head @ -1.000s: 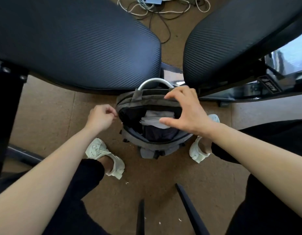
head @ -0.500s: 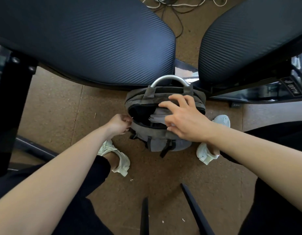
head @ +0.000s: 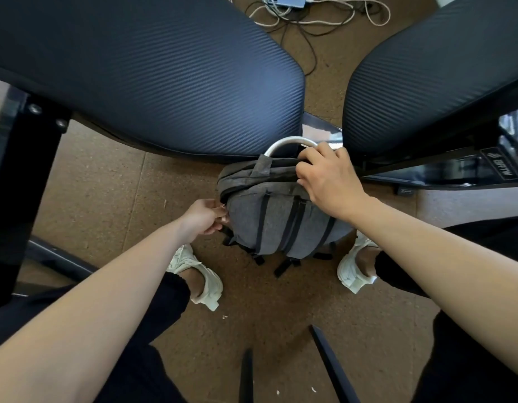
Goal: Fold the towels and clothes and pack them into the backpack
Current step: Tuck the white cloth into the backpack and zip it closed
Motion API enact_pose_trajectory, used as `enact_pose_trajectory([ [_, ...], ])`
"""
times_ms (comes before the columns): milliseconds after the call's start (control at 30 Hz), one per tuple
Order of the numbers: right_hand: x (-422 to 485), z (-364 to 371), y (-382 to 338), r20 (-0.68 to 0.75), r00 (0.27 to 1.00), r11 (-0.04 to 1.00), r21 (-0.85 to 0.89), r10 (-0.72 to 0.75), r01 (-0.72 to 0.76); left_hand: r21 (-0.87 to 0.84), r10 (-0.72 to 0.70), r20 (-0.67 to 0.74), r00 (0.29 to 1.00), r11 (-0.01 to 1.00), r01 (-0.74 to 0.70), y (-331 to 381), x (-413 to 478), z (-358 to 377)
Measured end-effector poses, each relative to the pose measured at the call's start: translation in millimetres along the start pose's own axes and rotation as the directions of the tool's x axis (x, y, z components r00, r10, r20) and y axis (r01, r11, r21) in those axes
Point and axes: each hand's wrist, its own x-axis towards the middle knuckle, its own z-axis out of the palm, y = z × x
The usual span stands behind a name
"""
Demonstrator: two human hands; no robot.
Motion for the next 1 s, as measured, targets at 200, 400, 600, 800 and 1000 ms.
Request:
enact_pose_trajectory([
  [200, 5.4, -1.6, -1.7, 0.065, 0.997, 0.998, 0.044, 0.041, -0.044, 0.005, 0.047, -0.066, 0.997, 0.999, -0.047, 0.2, -16.7, -15.2],
  [400, 1.8, -4.9, -5.8, 0.110, 0.992, 0.989, 0.124, 0.066, -0.080, 0.072, 0.204, -0.094, 0.974, 0.978, -0.198, 25.7, -47.3, -10.2],
  [600, -8.6, 0.7, -19.8, 0.075, 0.985, 0.977, 0.131, 0.157, -0.166, 0.156, 0.382, -0.068, 0.922, 0.917, -0.368, 58.8, -65.8, 14.1],
  [800, -9.4, -6.0, -40.9, -0.023, 0.988, 0.963, 0.229, 0.150, -0.140, 0.241, 0.423, -0.090, 0.902, 0.887, -0.393, 66.4, -63.4, 5.4],
  [1000, 12.4, -12.1, -77.6, 0.046, 0.997, 0.861, 0.503, 0.067, -0.081, 0.282, 0.352, -0.029, 0.936, 0.901, -0.330, 78.1, -65.9, -1.2],
])
